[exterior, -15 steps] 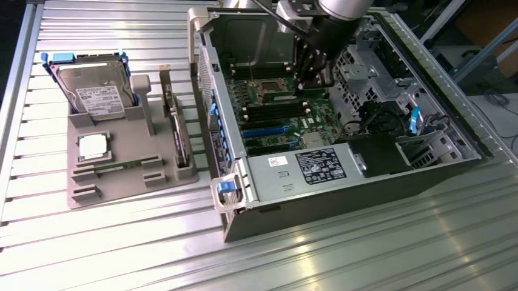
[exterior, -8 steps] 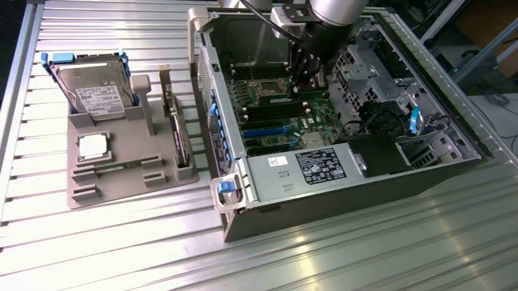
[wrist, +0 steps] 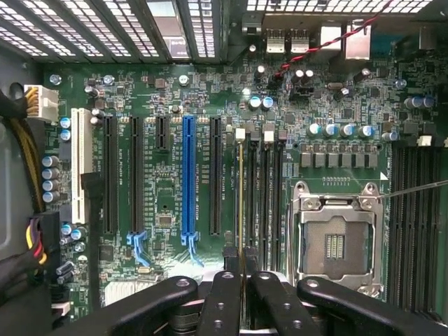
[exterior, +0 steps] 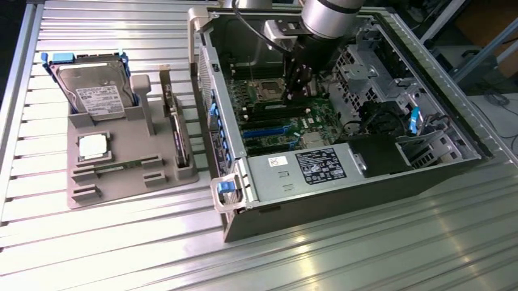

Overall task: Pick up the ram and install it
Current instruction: 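Insert the ram into the slot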

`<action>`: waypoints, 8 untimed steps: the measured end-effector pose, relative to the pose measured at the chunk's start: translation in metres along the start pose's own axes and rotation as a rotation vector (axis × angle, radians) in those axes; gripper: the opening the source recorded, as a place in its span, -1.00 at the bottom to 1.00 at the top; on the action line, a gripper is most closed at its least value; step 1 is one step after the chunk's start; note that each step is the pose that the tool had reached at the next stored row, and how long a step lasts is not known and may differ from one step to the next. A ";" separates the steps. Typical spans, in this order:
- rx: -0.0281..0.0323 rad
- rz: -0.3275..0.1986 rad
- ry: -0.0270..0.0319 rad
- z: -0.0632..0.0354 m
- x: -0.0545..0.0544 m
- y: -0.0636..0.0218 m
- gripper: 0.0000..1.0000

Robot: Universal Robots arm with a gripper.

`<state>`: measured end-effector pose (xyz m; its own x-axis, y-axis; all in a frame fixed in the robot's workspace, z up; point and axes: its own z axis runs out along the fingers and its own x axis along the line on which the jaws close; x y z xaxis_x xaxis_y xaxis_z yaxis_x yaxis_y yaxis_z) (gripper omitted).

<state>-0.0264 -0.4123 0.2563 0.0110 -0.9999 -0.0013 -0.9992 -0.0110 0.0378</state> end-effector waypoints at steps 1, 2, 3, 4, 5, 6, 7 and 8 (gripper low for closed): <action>0.0000 0.000 0.0000 0.0027 0.000 0.0002 -0.76; 0.0000 0.000 -0.0001 0.0055 -0.001 0.0006 -0.76; 0.0000 0.000 0.0000 0.0074 -0.001 0.0010 -0.76; 0.0000 0.000 0.0000 0.0099 -0.001 0.0020 -0.76; 0.0000 0.000 -0.0001 0.0117 -0.001 0.0025 -0.76; 0.0000 0.000 0.0000 0.0133 -0.001 0.0026 -0.76; 0.0000 0.000 -0.0001 0.0147 -0.001 0.0027 -0.76; 0.0000 0.000 -0.0001 0.0160 -0.001 0.0026 -0.76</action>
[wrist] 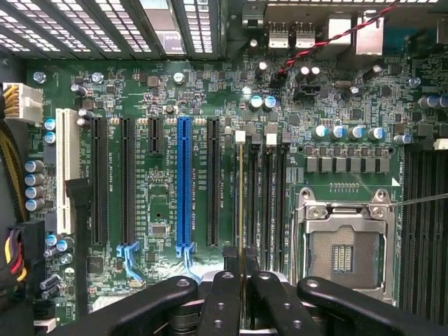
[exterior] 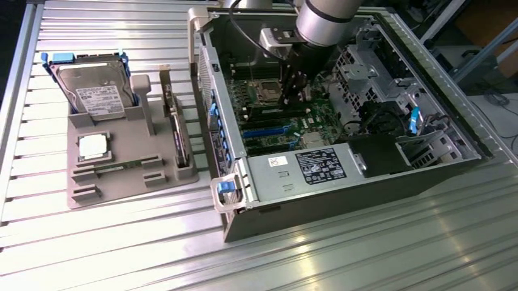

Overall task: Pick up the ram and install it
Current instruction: 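Insert the ram into the slot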

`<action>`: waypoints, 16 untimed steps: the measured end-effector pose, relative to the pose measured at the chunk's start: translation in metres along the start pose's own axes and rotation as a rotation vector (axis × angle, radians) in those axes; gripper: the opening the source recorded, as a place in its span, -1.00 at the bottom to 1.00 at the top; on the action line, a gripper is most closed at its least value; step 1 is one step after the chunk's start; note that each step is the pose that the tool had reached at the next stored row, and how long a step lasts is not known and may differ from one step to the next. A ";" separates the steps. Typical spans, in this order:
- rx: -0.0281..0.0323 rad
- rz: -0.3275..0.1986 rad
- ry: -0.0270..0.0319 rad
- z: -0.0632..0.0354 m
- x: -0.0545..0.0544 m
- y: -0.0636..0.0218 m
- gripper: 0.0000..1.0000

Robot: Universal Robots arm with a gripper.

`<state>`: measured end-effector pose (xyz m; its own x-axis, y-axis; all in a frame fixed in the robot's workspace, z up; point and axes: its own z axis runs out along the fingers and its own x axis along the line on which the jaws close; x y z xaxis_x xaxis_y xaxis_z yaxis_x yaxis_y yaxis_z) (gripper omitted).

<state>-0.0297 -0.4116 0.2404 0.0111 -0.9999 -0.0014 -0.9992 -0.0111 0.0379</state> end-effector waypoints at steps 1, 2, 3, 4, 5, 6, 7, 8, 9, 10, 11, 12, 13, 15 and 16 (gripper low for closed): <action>0.0000 0.000 0.0001 0.0011 0.000 0.0000 -0.76; 0.0000 0.000 0.0000 0.0014 -0.002 0.0000 -0.76; 0.0000 0.000 0.0002 0.0014 -0.005 -0.0001 -0.76; -0.0001 0.000 0.0002 0.0015 -0.005 -0.0002 -0.76; 0.0000 0.000 0.0001 0.0018 -0.005 -0.0002 -0.76; 0.0000 0.000 0.0001 0.0018 -0.005 -0.0007 -0.76; 0.0001 -0.001 -0.0001 0.0019 -0.005 -0.0009 -0.76; 0.0000 -0.001 0.0000 0.0019 -0.005 -0.0010 -0.76; 0.0000 -0.002 0.0001 0.0018 -0.005 -0.0009 -0.76; 0.0000 -0.002 0.0002 0.0018 -0.004 -0.0010 -0.76; 0.0000 -0.002 0.0001 0.0019 -0.002 -0.0009 -0.76; 0.0000 -0.002 0.0000 0.0020 -0.002 -0.0009 -0.76; -0.0001 -0.002 0.0003 0.0020 -0.002 -0.0009 -0.76; 0.0000 -0.002 0.0001 0.0027 -0.002 -0.0011 -0.76; 0.0000 -0.002 0.0002 0.0033 -0.002 -0.0012 -0.76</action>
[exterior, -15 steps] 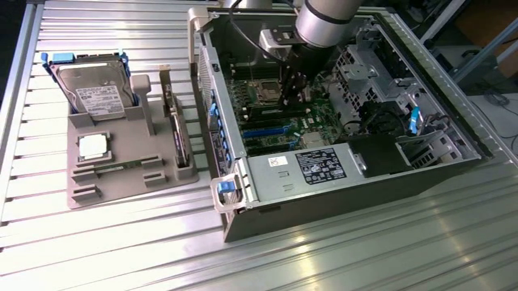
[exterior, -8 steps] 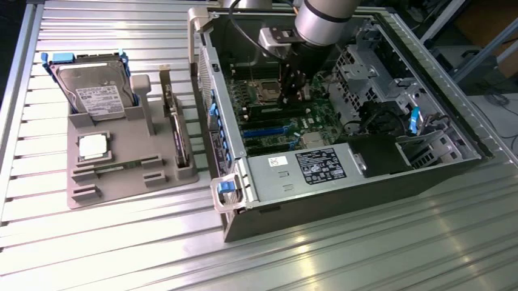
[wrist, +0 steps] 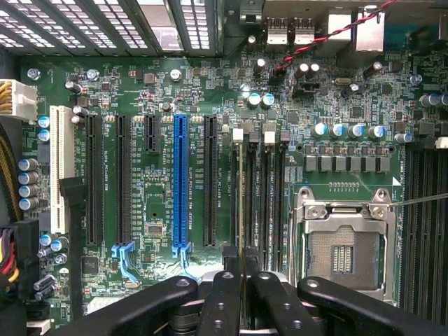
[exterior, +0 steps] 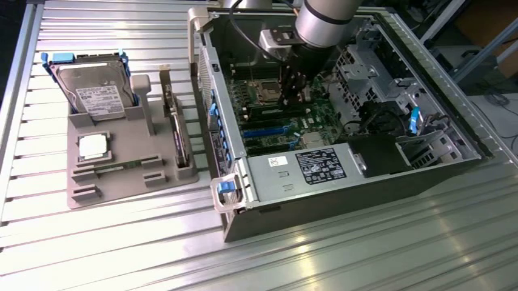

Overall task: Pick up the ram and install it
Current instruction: 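Insert the ram into the slot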

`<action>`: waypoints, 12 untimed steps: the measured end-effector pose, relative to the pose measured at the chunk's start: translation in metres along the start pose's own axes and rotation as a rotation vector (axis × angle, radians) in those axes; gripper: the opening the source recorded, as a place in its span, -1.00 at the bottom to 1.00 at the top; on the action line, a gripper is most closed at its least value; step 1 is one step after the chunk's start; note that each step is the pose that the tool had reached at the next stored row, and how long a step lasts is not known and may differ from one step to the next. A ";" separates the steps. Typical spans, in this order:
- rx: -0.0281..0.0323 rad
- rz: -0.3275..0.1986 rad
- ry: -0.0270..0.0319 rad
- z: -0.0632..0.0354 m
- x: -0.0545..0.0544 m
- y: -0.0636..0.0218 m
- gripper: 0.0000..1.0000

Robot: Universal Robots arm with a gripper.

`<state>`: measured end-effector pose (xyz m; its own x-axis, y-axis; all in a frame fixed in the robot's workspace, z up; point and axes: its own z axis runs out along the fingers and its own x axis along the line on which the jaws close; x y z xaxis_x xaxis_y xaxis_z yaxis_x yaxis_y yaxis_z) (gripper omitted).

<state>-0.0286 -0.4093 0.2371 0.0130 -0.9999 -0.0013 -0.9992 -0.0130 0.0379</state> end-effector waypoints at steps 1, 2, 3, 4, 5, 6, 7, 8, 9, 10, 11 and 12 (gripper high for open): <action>0.0000 0.000 0.0001 0.0005 0.000 0.0000 -0.76; 0.0000 0.000 0.0001 0.0008 0.000 0.0000 -0.76; 0.0000 0.000 0.0000 0.0010 0.000 0.0000 -0.76; 0.0001 0.000 -0.0003 0.0018 -0.001 0.0012 -0.76; 0.0000 0.000 -0.0004 0.0022 -0.001 0.0022 -0.76; 0.0000 0.000 -0.0007 0.0025 -0.001 0.0032 -0.76; 0.0000 0.000 -0.0009 0.0025 -0.001 0.0032 -0.76; 0.0000 0.000 -0.0009 0.0026 -0.001 0.0035 -0.76; 0.0005 0.000 -0.0011 0.0026 -0.001 0.0039 -0.76; 0.0005 0.000 -0.0010 0.0026 -0.001 0.0047 -0.76; 0.0005 0.000 -0.0009 0.0026 -0.001 0.0058 -0.76; 0.0006 0.000 -0.0009 0.0026 -0.001 0.0058 -0.76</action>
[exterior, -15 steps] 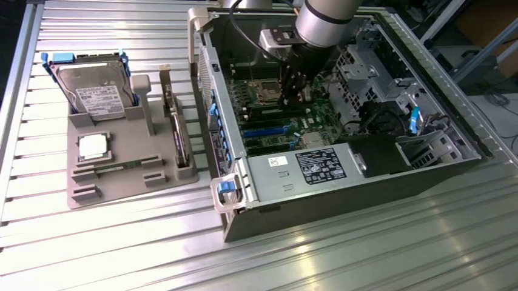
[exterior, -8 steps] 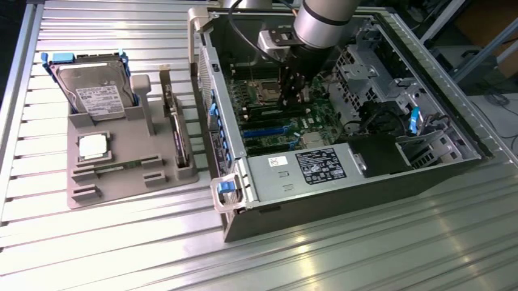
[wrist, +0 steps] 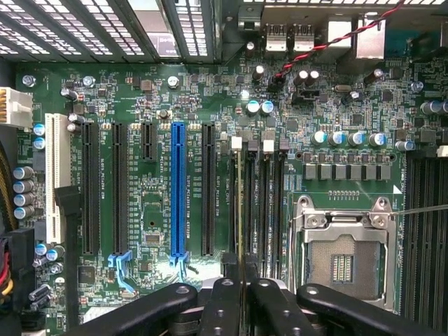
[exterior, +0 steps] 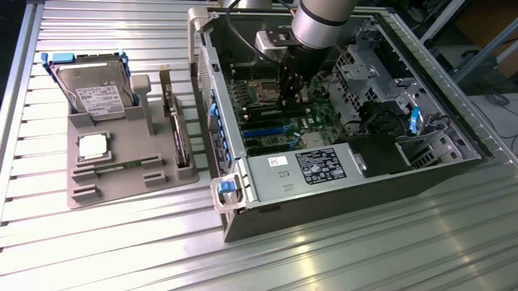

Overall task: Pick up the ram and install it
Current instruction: 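Insert the ram into the slot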

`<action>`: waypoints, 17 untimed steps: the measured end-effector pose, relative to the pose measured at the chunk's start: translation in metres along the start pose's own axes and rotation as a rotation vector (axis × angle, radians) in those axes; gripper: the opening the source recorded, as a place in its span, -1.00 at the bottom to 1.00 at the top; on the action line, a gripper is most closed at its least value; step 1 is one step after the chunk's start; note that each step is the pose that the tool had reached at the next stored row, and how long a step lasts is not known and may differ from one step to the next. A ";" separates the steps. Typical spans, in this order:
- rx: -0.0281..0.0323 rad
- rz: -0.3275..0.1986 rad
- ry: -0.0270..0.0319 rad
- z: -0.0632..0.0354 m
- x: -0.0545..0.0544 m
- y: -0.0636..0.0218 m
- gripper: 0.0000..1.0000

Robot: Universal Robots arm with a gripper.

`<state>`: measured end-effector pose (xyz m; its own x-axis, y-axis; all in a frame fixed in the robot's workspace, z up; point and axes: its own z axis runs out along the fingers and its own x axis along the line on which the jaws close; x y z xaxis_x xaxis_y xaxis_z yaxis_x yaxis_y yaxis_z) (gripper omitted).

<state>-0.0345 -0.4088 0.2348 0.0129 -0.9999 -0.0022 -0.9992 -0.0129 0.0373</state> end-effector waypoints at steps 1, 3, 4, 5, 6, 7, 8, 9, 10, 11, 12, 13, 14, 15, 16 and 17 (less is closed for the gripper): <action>-0.0001 0.000 0.0000 0.0001 0.000 0.0001 -0.76; -0.0001 0.001 0.0001 0.0000 0.001 0.0001 -0.76; 0.0000 0.005 0.0002 0.0001 0.002 0.0001 -0.76; -0.0001 0.005 0.0003 0.0001 0.002 0.0001 -0.76; -0.0001 0.005 0.0002 0.0005 0.002 0.0001 -0.76; 0.0000 0.005 0.0001 0.0013 0.002 0.0000 -0.76; -0.0001 0.005 0.0003 0.0022 0.002 0.0000 -0.76; -0.0001 0.005 0.0002 0.0032 0.002 0.0000 -0.76; -0.0001 0.005 0.0004 0.0036 0.002 -0.0001 -0.76; -0.0001 0.005 0.0004 0.0036 0.002 -0.0001 -0.76; 0.0000 0.005 0.0002 0.0037 0.002 -0.0001 -0.74; -0.0001 0.005 0.0003 0.0037 0.002 -0.0001 -0.62; -0.0001 0.005 0.0002 0.0037 0.002 -0.0001 -0.62; -0.0001 0.005 0.0003 0.0021 0.002 0.0000 -0.62; 0.0008 0.005 0.0009 -0.0042 0.002 0.0002 -0.62; 0.0023 0.005 0.0014 -0.0117 0.001 0.0007 -0.62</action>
<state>-0.0348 -0.4098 0.2464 0.0076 -1.0000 -0.0006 -0.9994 -0.0076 0.0350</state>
